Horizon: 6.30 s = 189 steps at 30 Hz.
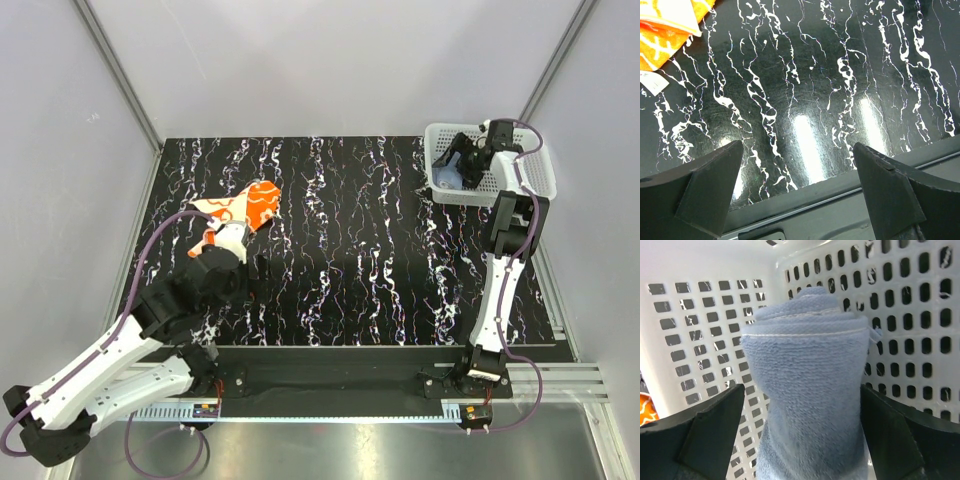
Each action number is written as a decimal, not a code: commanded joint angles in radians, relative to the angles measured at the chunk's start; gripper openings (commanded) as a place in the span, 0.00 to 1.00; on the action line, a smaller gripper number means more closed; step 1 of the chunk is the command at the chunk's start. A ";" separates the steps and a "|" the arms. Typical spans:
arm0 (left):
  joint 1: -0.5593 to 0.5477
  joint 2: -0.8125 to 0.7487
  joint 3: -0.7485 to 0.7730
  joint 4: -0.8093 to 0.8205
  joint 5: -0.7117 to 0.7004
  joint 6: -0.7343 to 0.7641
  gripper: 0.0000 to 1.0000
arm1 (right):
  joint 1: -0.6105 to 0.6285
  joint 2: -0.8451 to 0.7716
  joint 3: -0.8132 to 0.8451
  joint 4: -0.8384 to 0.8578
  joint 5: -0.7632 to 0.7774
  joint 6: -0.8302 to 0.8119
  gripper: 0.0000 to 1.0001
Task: Roll the towels
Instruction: Place the rolled towel into the container, then move the towel to the center of the board, then flatten the towel
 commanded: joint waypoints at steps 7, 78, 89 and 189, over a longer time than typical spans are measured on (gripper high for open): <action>0.008 -0.015 -0.009 0.046 0.008 0.019 0.99 | -0.011 -0.089 0.044 -0.100 0.173 0.005 1.00; 0.486 0.795 0.091 0.527 -0.171 -0.415 0.81 | 0.690 -1.440 -1.401 0.198 0.164 0.306 1.00; 0.526 0.937 0.118 0.589 -0.185 -0.402 0.63 | 0.690 -1.397 -1.433 0.235 0.158 0.283 1.00; 0.204 0.006 0.020 -0.025 -0.124 -0.016 0.02 | 1.469 -0.416 -0.752 -0.238 0.635 0.613 0.41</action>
